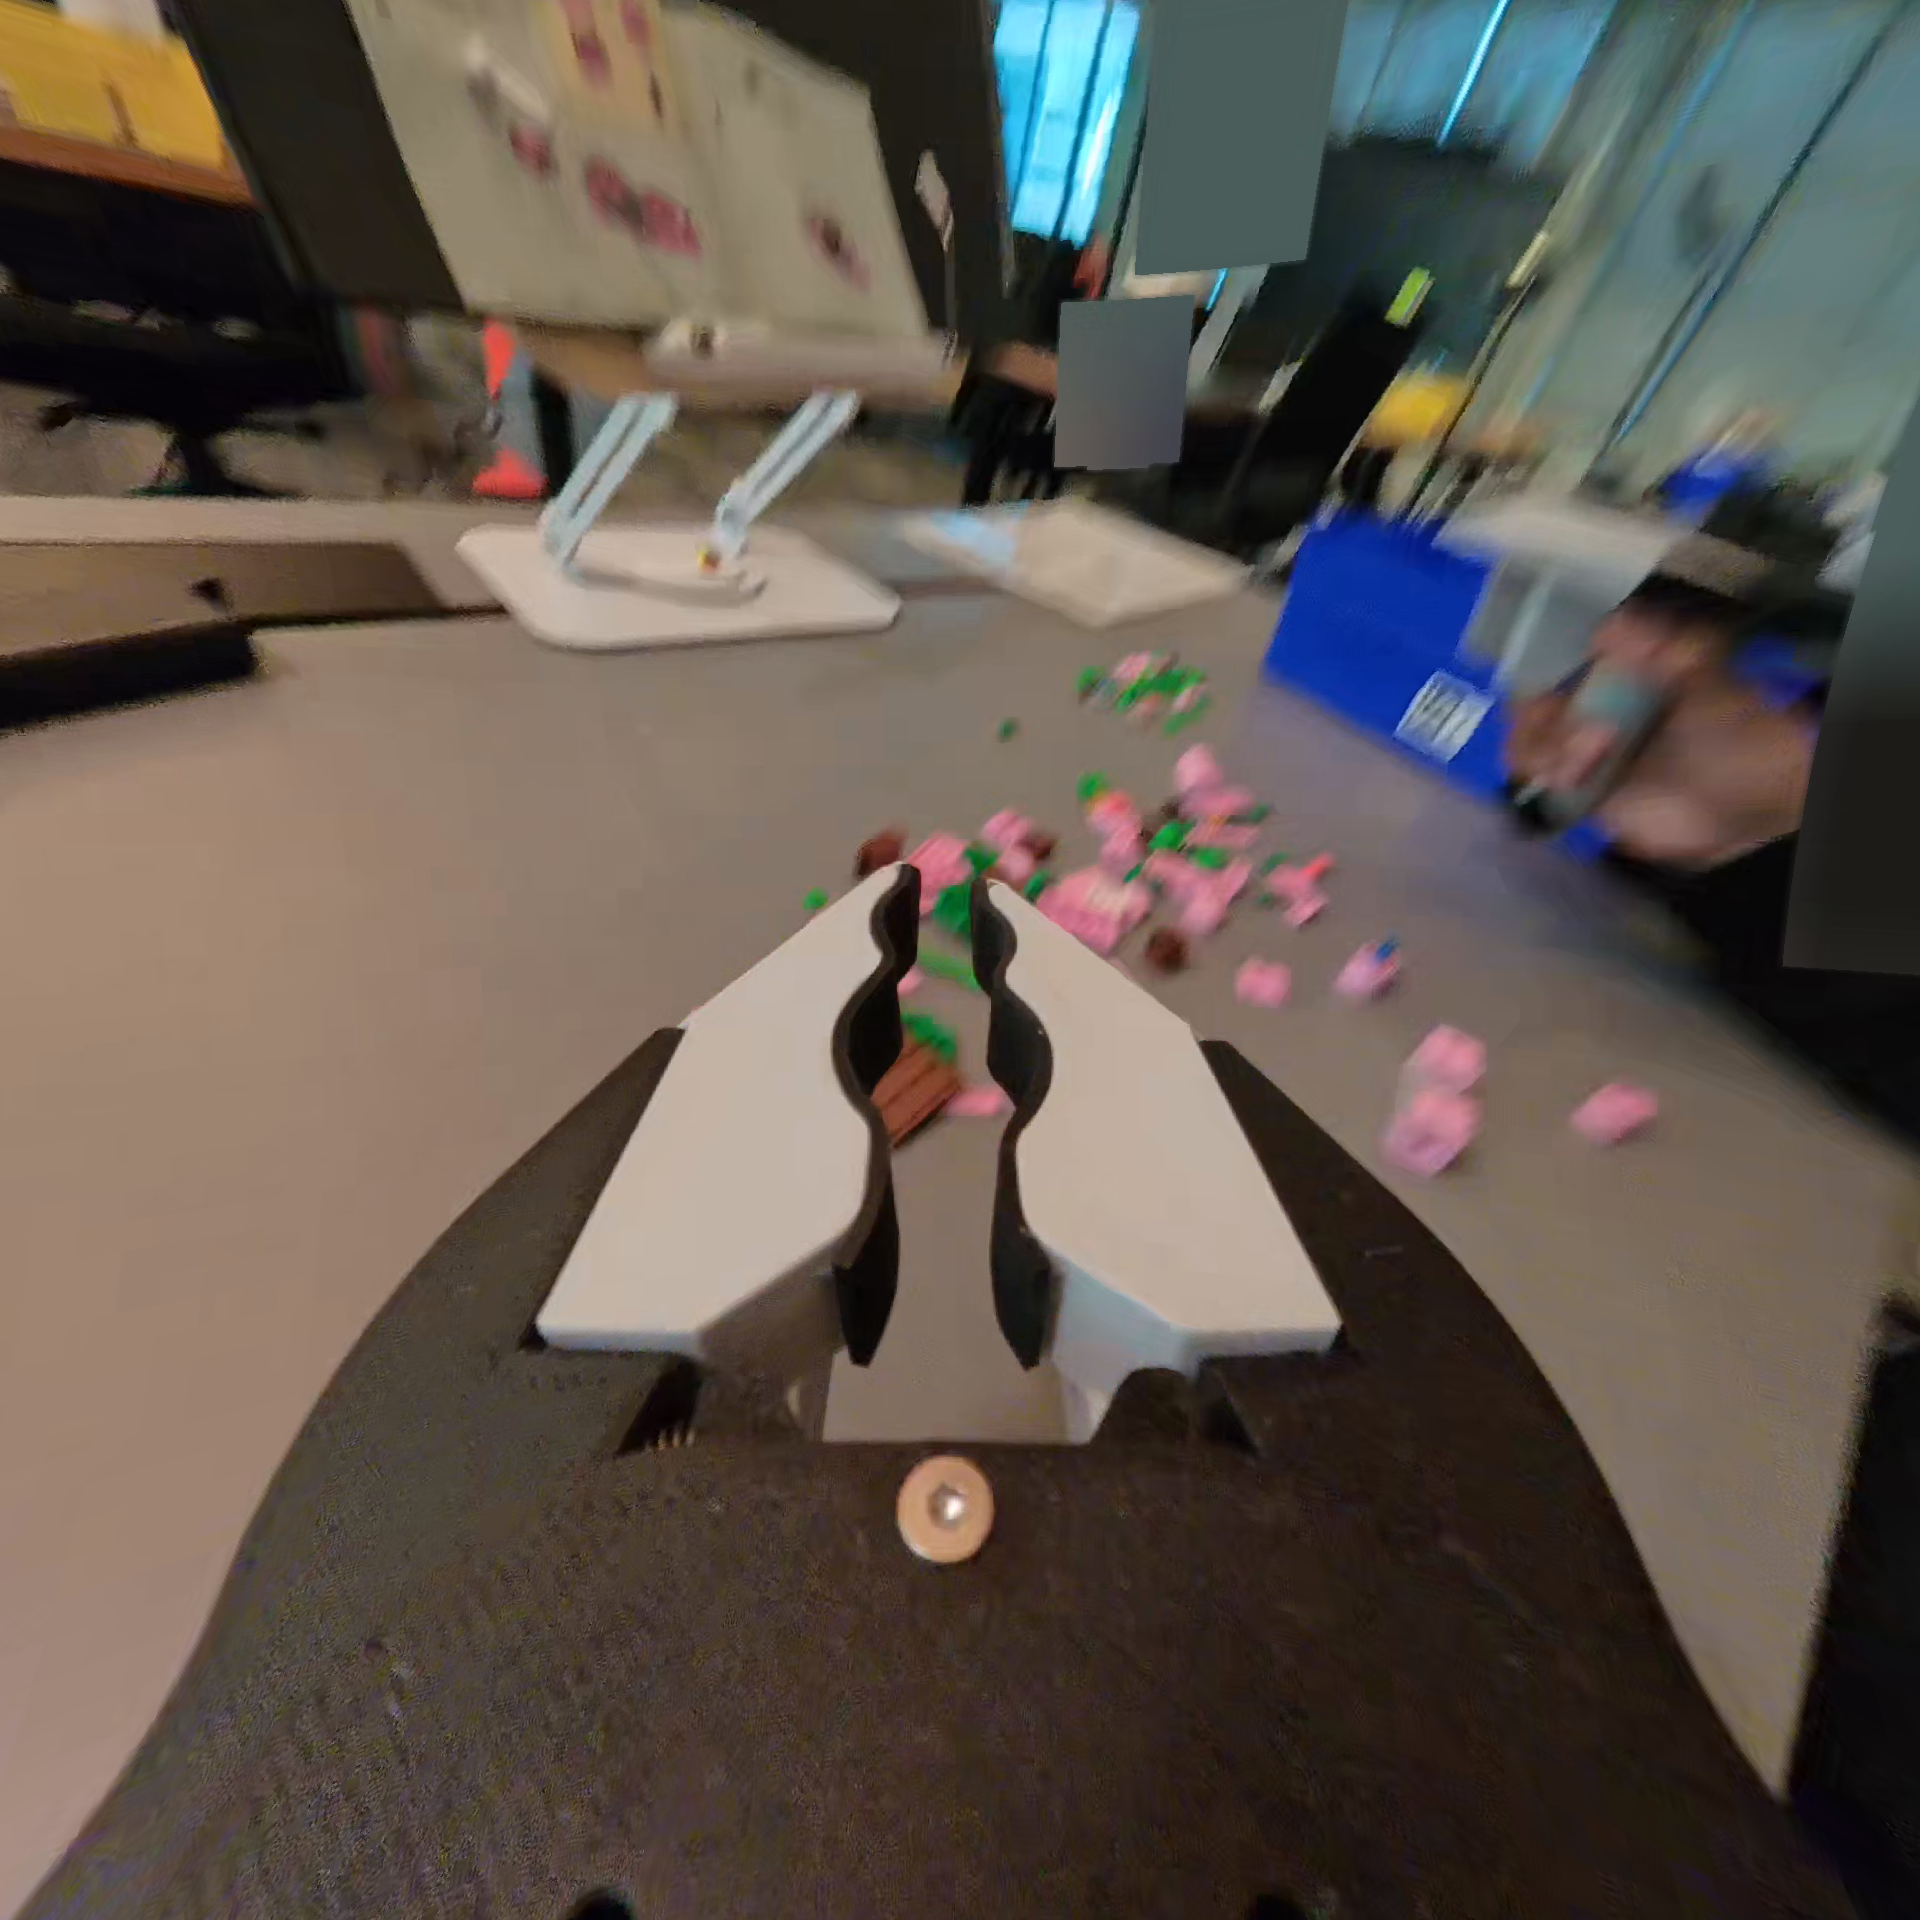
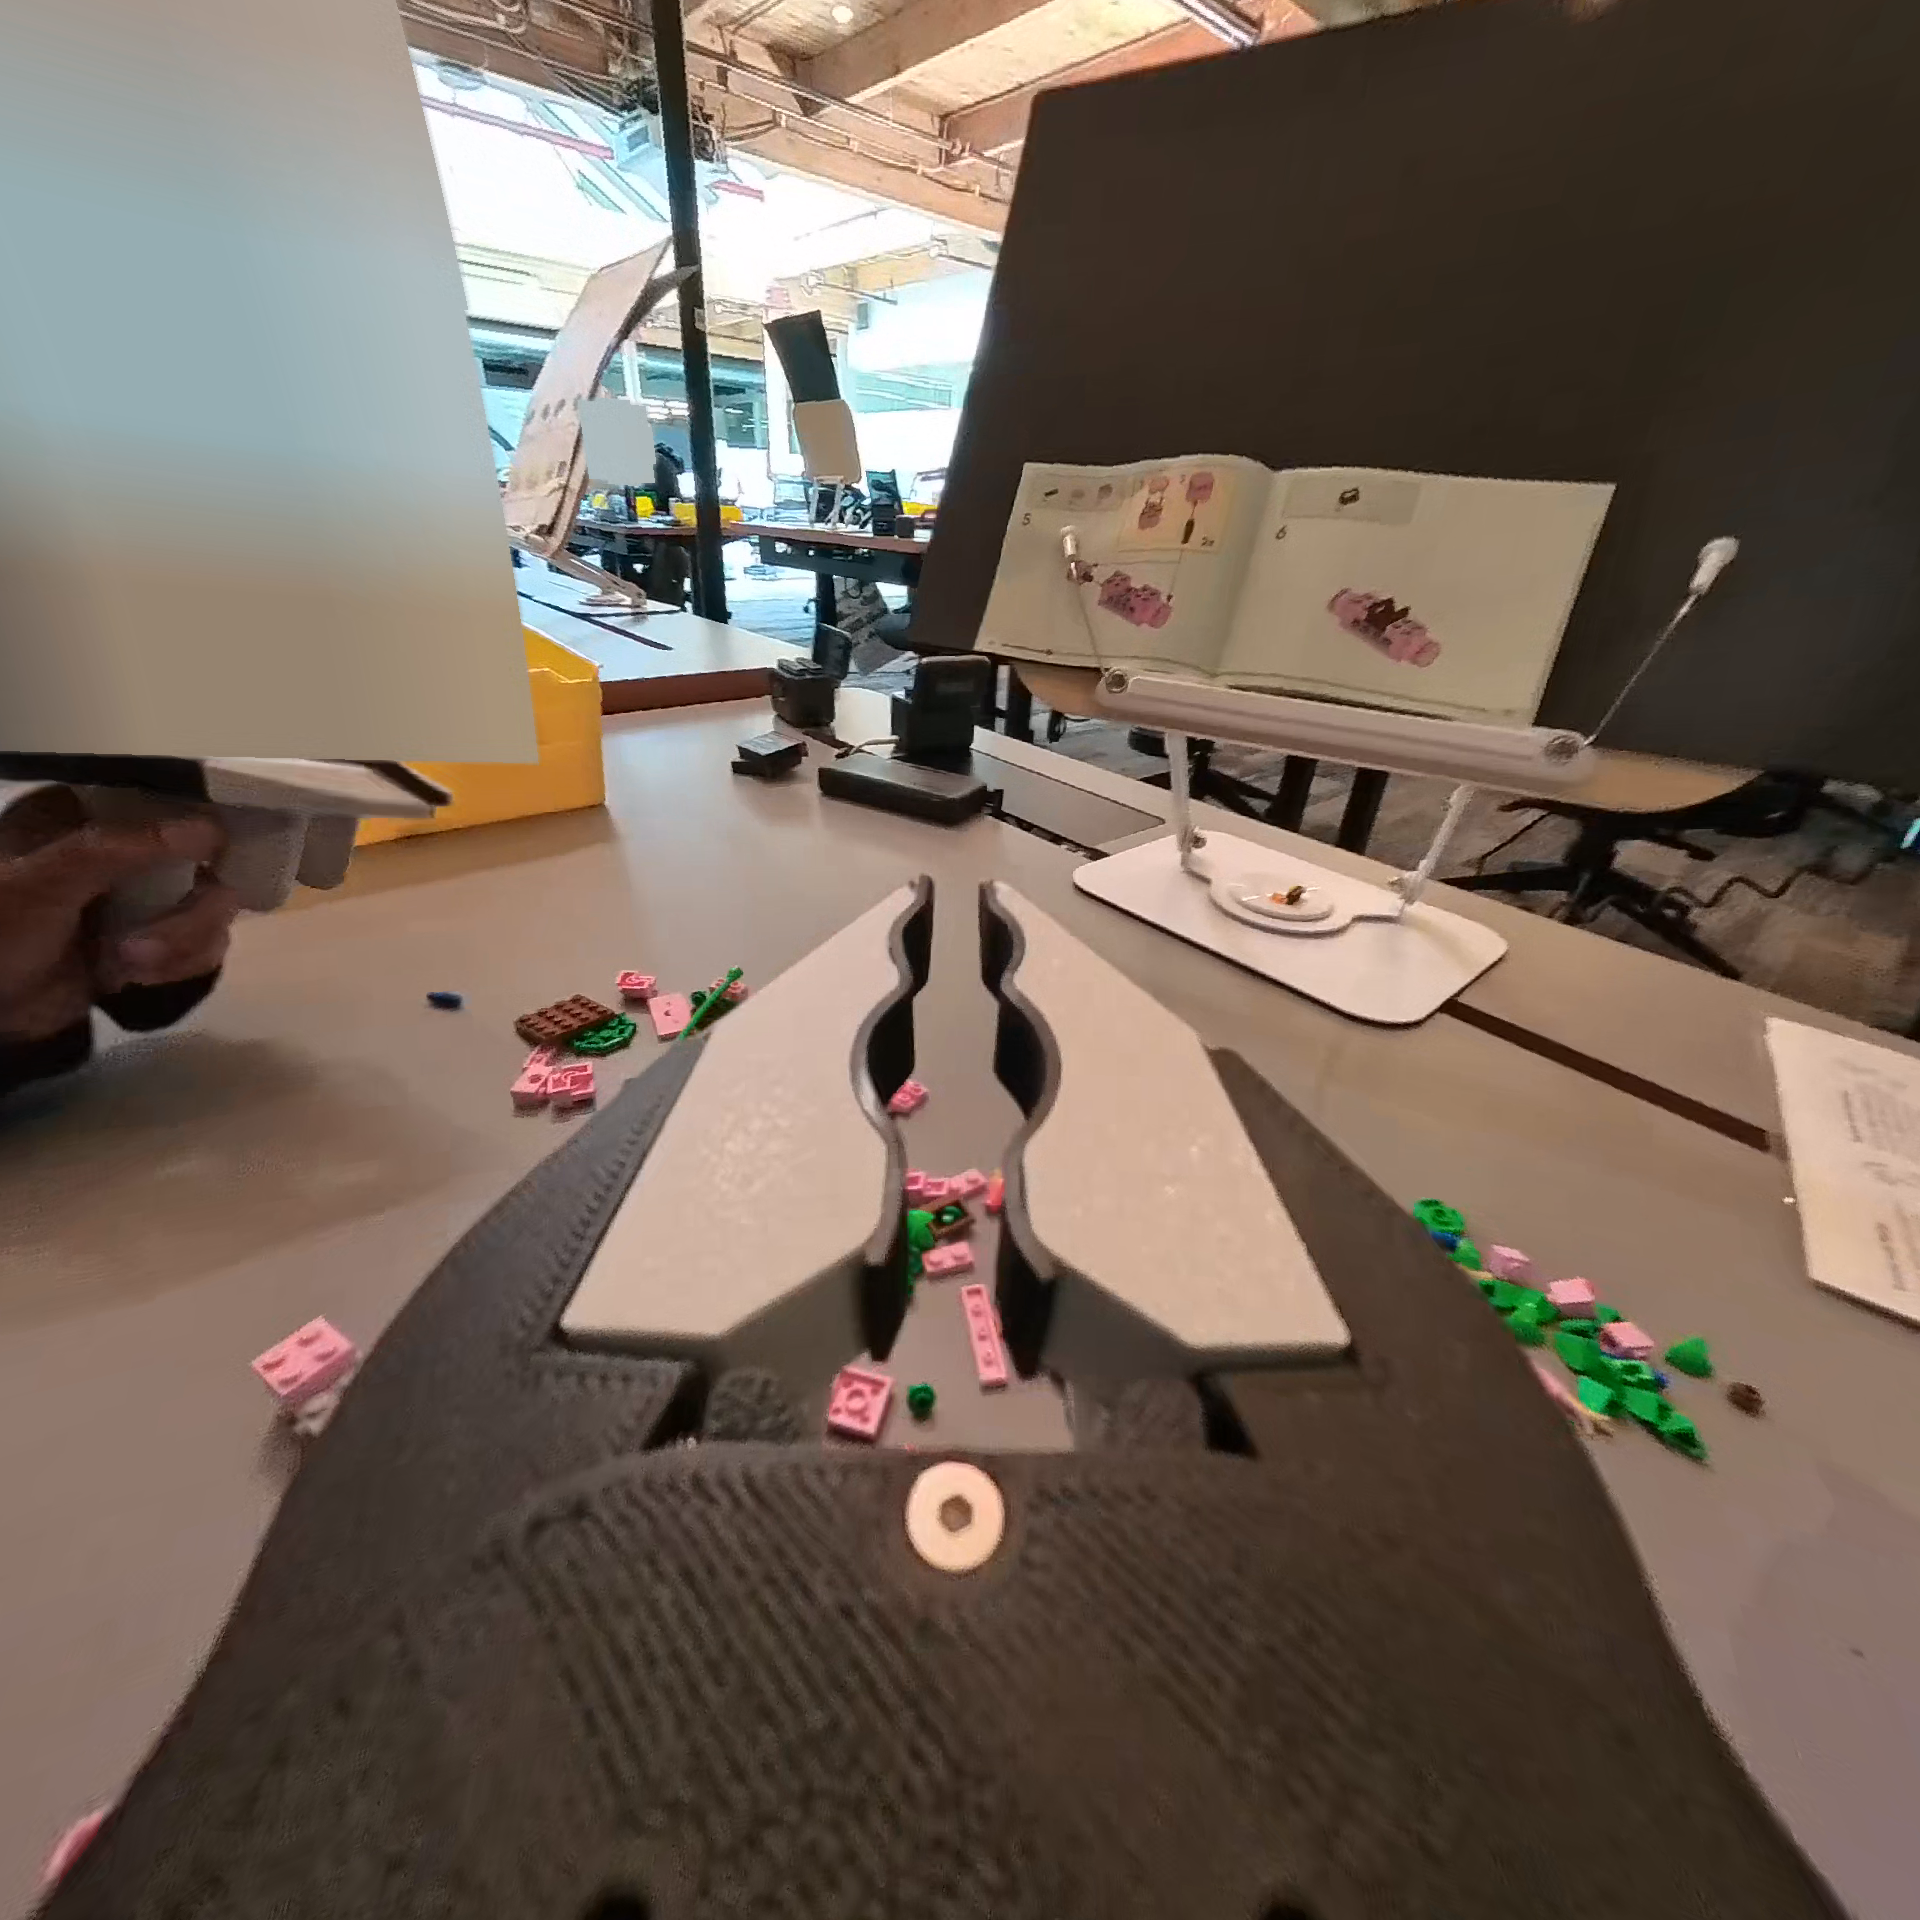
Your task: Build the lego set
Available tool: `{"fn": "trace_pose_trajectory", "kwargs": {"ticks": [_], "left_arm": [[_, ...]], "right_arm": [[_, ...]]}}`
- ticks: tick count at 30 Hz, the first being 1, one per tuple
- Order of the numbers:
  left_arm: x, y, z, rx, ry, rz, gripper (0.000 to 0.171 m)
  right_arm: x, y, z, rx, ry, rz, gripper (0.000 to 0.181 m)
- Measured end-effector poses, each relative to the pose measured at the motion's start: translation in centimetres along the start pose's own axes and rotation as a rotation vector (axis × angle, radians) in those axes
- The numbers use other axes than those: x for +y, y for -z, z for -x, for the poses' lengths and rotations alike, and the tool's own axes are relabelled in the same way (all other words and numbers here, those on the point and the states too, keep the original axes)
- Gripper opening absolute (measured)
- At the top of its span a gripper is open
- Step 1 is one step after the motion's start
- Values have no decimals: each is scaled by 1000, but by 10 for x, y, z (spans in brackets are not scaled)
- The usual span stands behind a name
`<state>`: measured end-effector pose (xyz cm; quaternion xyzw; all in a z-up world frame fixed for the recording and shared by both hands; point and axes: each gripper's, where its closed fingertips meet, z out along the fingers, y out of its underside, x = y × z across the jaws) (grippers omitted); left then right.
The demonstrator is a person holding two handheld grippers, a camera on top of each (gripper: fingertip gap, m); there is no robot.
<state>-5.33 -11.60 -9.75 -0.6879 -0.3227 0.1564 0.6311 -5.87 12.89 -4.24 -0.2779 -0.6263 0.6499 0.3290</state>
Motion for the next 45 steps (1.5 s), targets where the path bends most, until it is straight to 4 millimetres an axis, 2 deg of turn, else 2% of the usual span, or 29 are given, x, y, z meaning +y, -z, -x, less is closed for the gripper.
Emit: {"fn": "trace_pose_trajectory", "kwargs": {"ticks": [2,4,6,9,13,16,21,25,28,31,38,40,41,45], "left_arm": [[21,1,18,-85,-72,156,15],[34,9,30,-105,-59,239,20],[47,17,38,-75,41,309,36],[63,20,51,-51,157,355,46],[56,8,52,-17,170,330,45],[69,-1,53,-61,148,418,39],[74,-14,48,-103,131,452,24],[81,-23,49,-156,89,510,20],[79,-26,54,-183,73,507,20],[83,-31,46,-124,59,538,25],[89,-35,50,-177,-18,589,12],[89,-35,48,-160,-11,586,0],[88,-35,48,-152,-9,585,0],[76,-33,44,-153,-69,507,0]], "right_arm": [[0,1,0,8,6,-7,6],[4,1,-1,7,-9,1,6],[8,0,-1,2,-22,14,6],[13,-3,-1,-3,-34,27,6],[18,-6,0,-7,-44,42,6],[20,-7,1,-12,-50,49,6],[21,-7,0,0,-37,53,6],[21,-8,2,-4,-36,53,5],[20,-8,2,-3,-31,52,5],[18,-6,1,13,-27,41,7],[15,-5,3,9,-28,32,7],[15,-5,3,9,-25,32,7],[15,-5,3,8,-23,32,7],[15,-6,7,-4,-18,33,7]]}}
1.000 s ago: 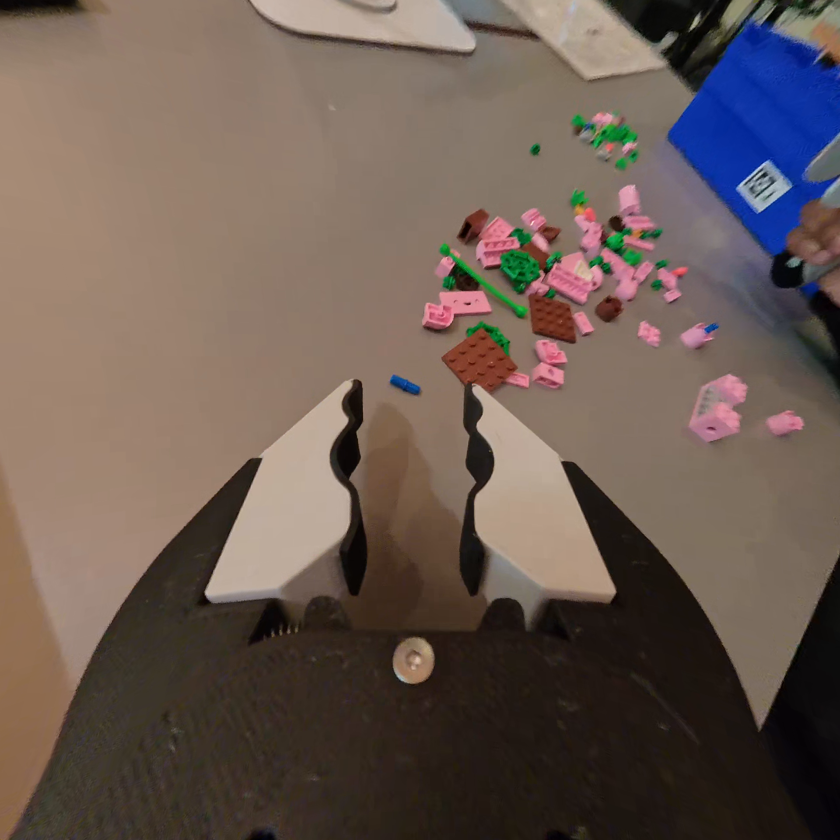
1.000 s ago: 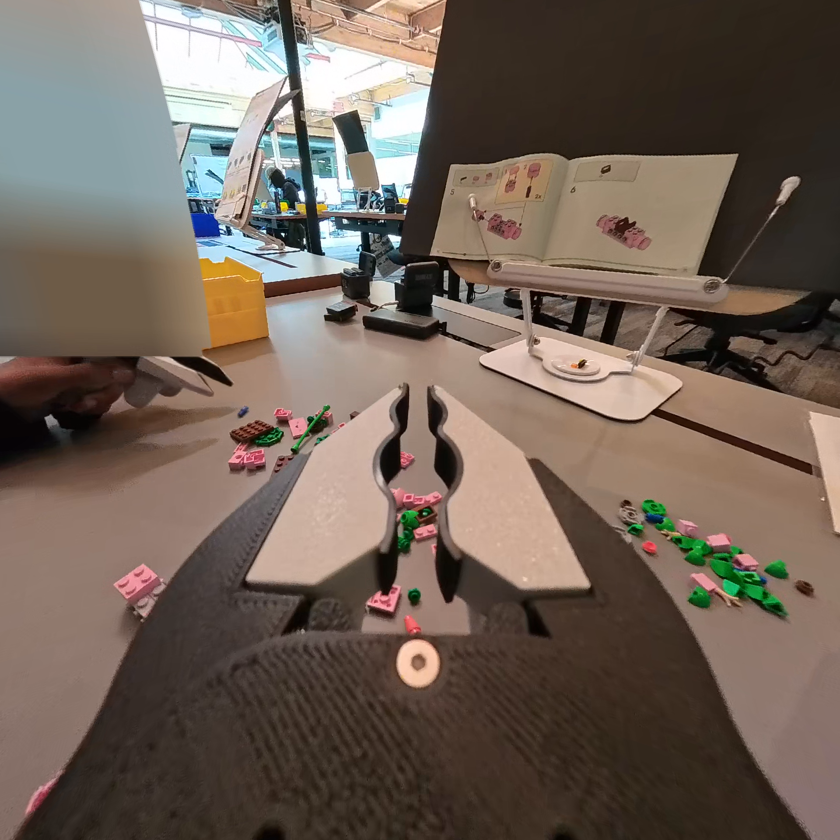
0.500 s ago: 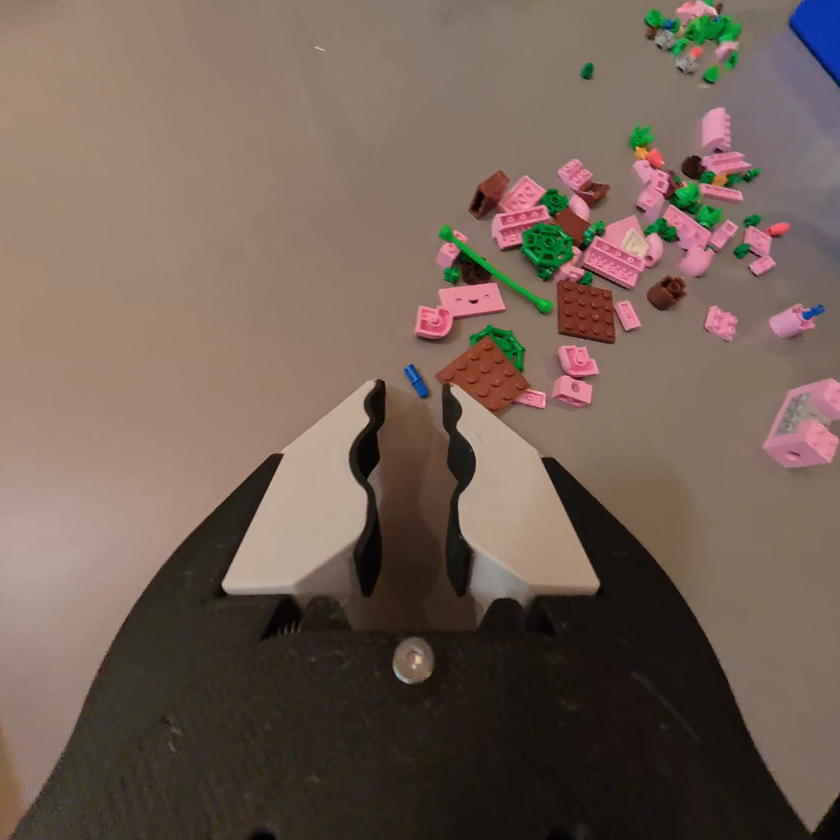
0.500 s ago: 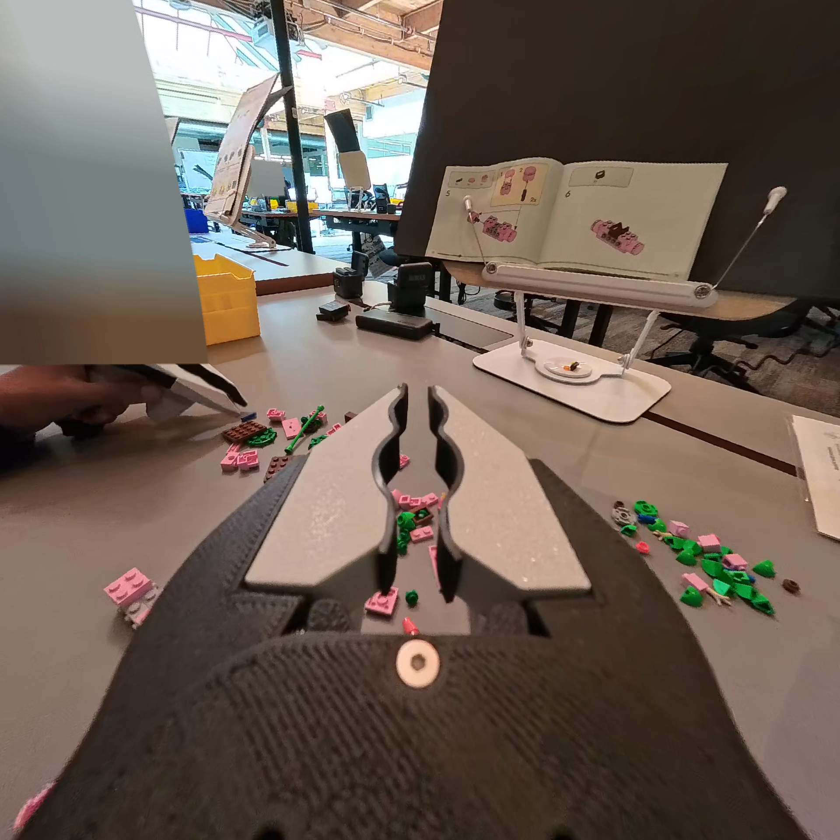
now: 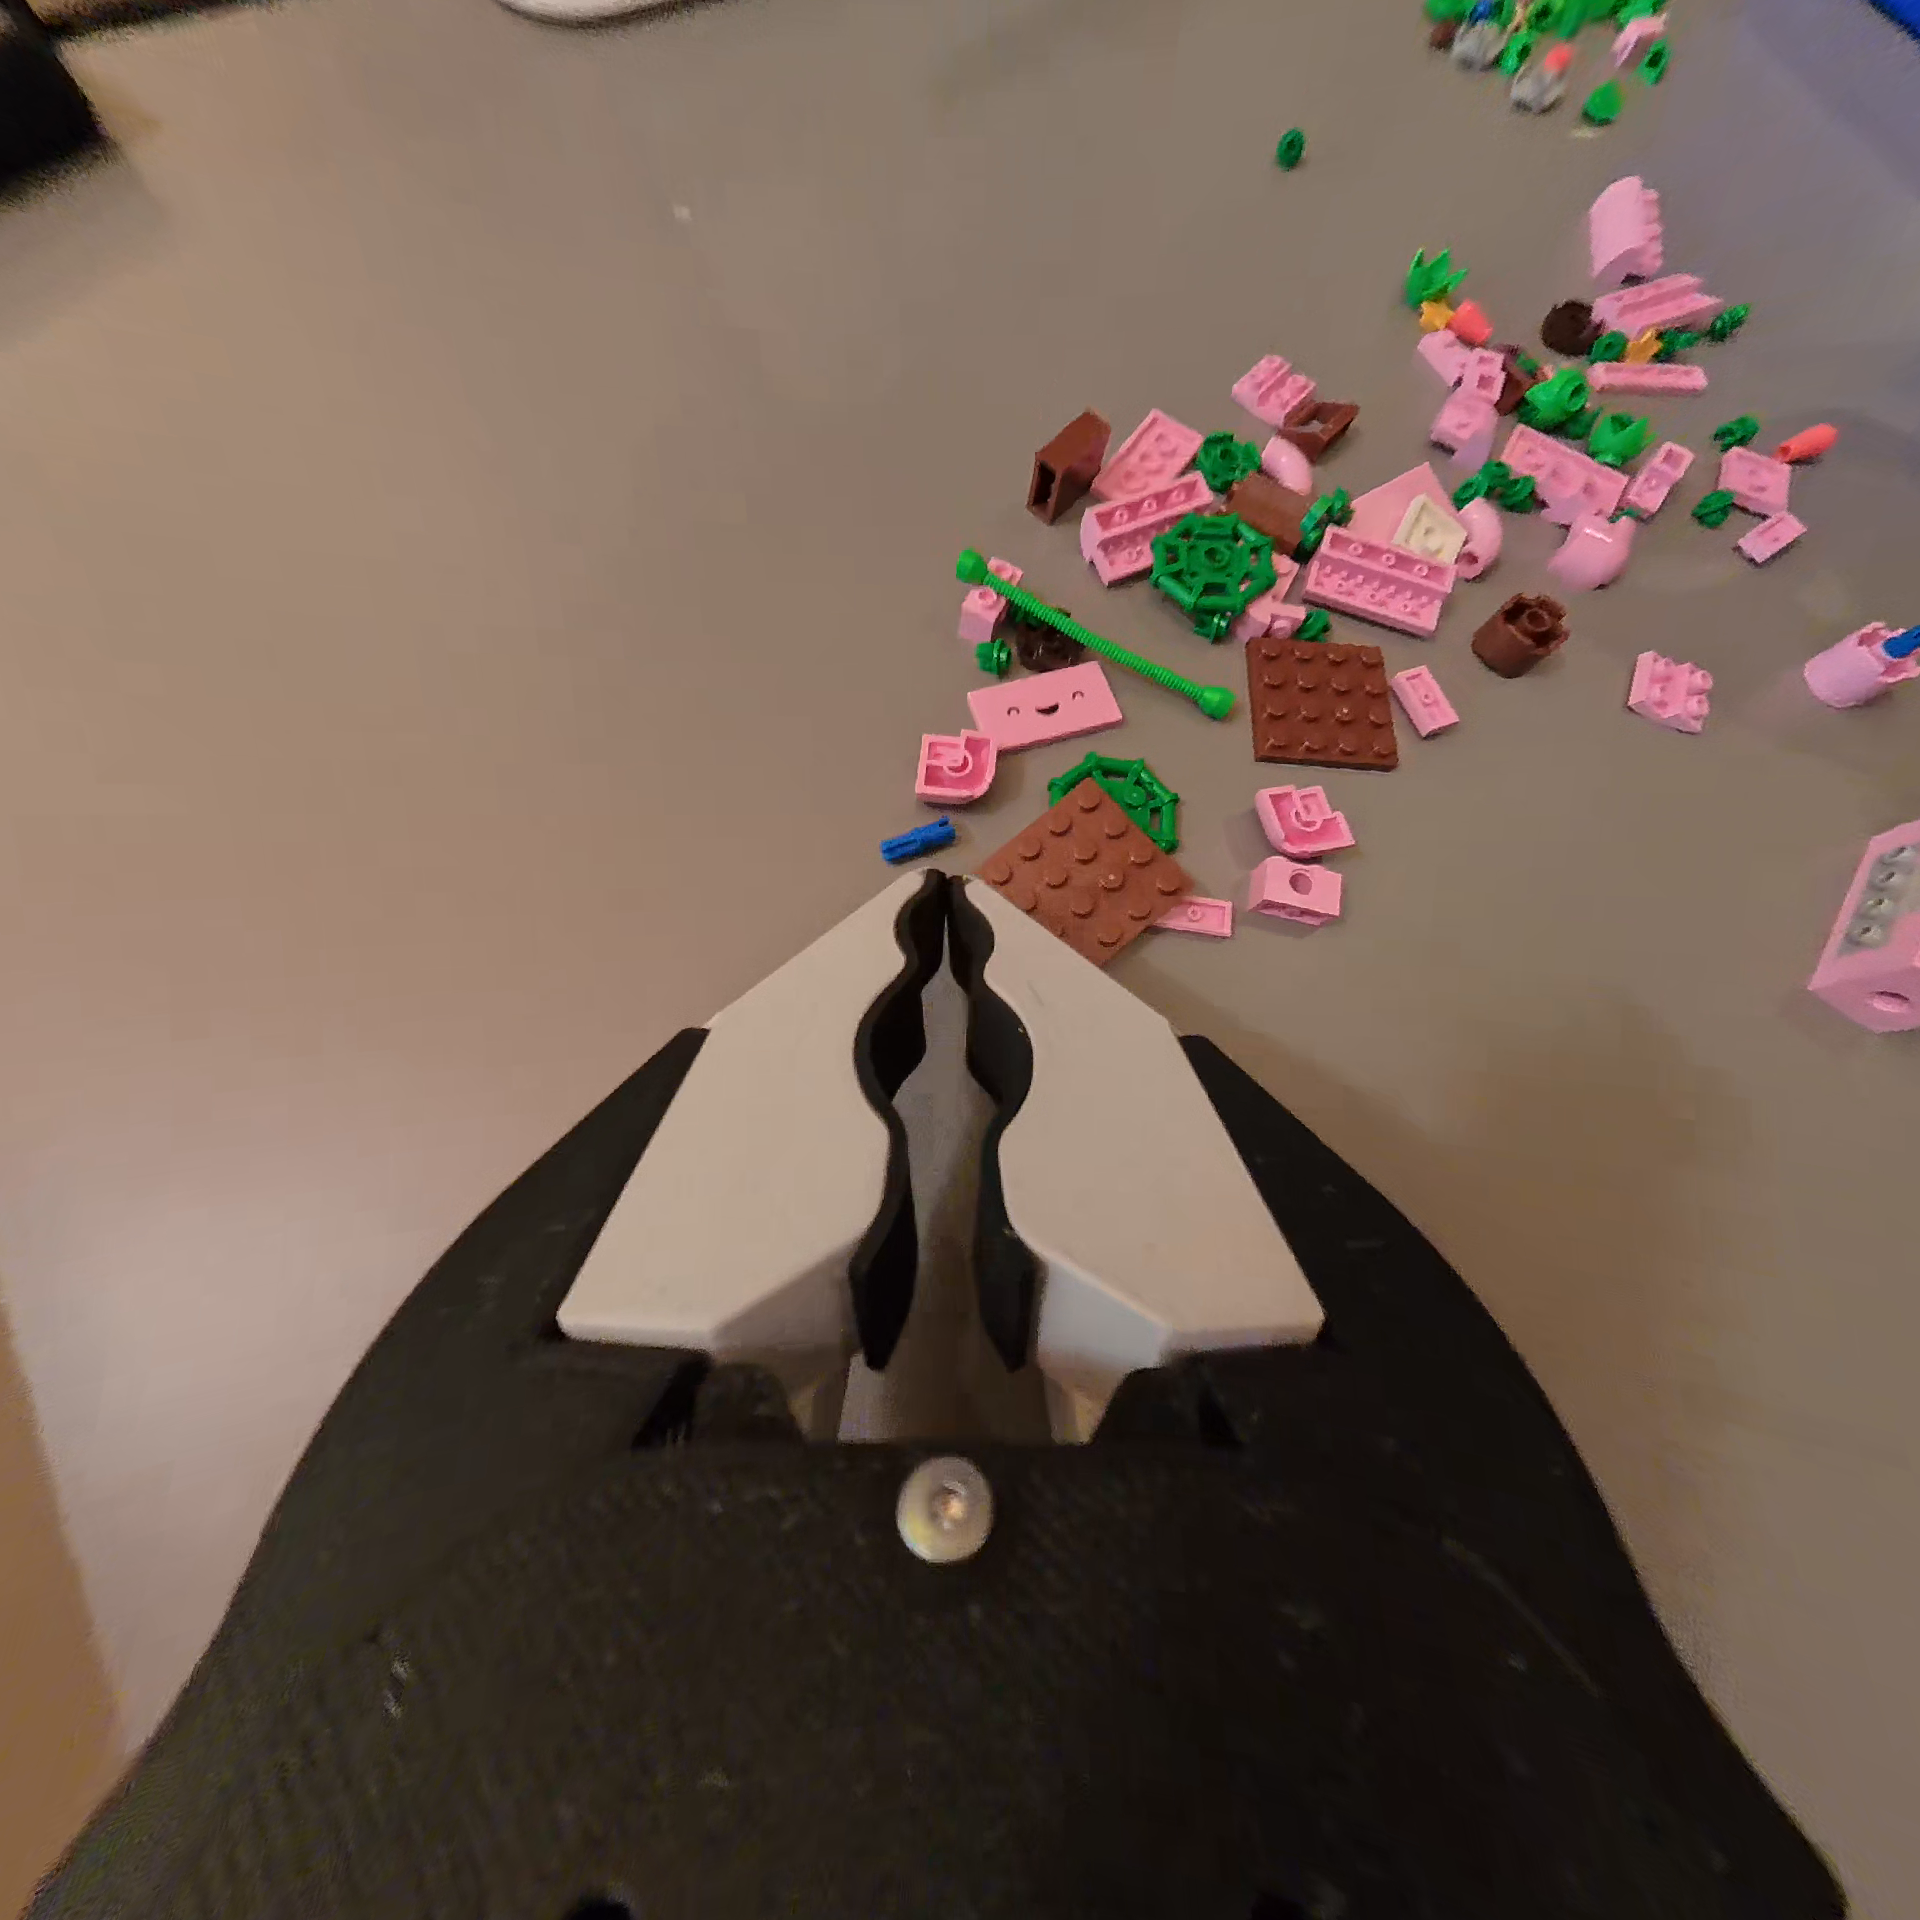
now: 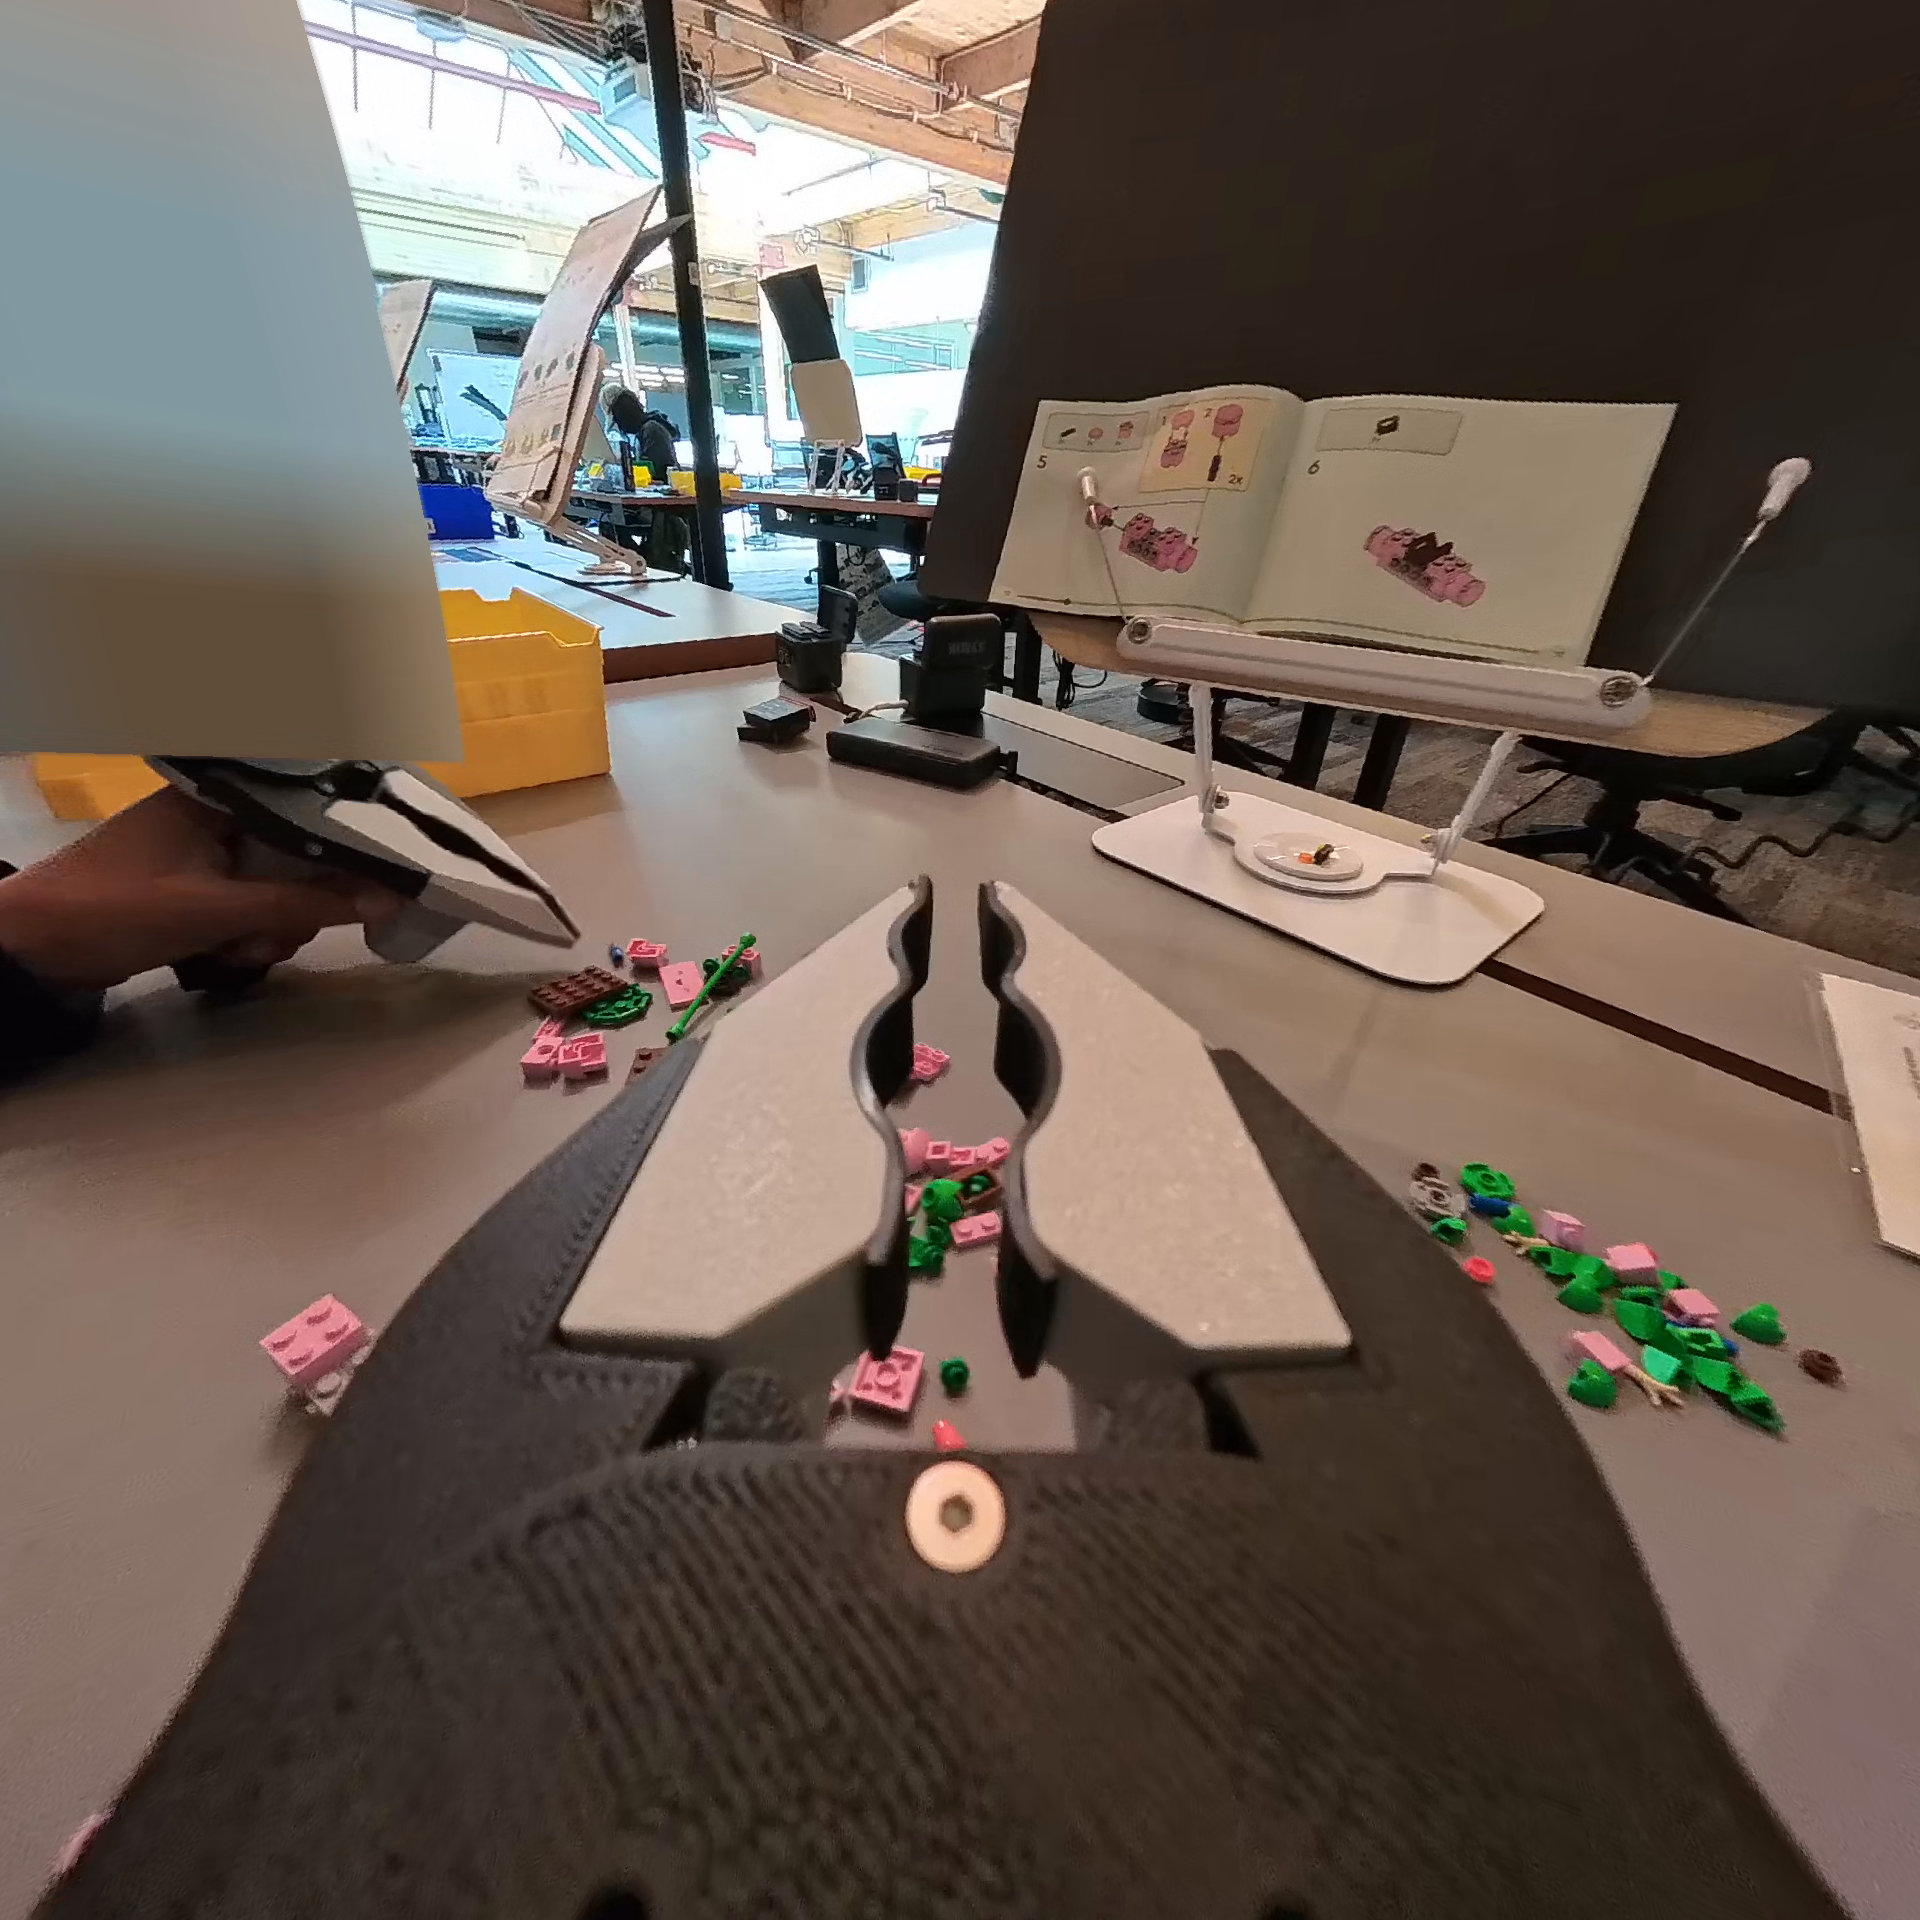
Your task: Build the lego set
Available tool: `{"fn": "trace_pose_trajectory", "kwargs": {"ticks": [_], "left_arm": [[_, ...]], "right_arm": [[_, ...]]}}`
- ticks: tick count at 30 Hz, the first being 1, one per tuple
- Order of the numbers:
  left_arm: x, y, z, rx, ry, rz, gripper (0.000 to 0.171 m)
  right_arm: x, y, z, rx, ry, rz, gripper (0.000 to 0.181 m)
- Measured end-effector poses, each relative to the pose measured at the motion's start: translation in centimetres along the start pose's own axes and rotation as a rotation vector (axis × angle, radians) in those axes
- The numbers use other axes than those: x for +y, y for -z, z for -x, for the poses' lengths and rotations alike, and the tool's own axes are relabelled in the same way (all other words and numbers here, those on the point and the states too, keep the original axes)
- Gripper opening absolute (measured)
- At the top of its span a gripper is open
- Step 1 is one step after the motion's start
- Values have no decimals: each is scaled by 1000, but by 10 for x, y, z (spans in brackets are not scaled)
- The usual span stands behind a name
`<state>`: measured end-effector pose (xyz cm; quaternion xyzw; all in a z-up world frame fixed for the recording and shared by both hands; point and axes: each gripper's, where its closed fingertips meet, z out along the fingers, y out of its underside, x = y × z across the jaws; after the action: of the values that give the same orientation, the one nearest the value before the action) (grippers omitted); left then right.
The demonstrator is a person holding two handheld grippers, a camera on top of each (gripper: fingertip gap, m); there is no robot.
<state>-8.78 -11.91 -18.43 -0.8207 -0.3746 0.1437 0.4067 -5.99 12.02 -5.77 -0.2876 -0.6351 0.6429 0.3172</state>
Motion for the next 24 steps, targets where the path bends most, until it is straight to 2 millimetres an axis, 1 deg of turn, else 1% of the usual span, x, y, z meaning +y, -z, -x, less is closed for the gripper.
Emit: {"fn": "trace_pose_trajectory", "kwargs": {"ticks": [3,4,5,6,8,10,13,15,16,17,18,22,24], "left_arm": [[-10,4,3,-38,-88,-65,0],[-11,2,8,-69,-113,-58,6],[-8,-1,14,-89,-129,-30,22],[-3,-5,19,-96,-131,19,29],[3,-12,20,-48,-107,80,30],[2,-14,13,34,-65,78,30],[-1,-17,14,95,-47,76,32],[-4,-18,20,107,-71,69,31],[-3,-19,22,124,-72,83,27],[0,-19,16,180,-67,103,22],[0,-19,11,224,-58,107,22],[2,-18,6,234,-90,114,15],[4,-18,1,241,-132,118,4]], "right_arm": [[3,-1,3,-7,3,9,7],[3,-2,3,-8,7,13,7],[4,-2,4,-8,12,16,7],[4,-2,5,-9,15,18,7],[5,-3,6,-12,19,20,7],[6,-3,6,-12,23,22,7],[7,-3,6,-13,24,29,7],[8,-4,7,-15,22,33,7],[9,-4,7,-16,22,35,7],[10,-4,7,-16,24,37,7],[10,-4,7,-15,27,40,7],[12,-5,6,-7,35,49,6],[14,-5,6,-10,31,53,6]]}}
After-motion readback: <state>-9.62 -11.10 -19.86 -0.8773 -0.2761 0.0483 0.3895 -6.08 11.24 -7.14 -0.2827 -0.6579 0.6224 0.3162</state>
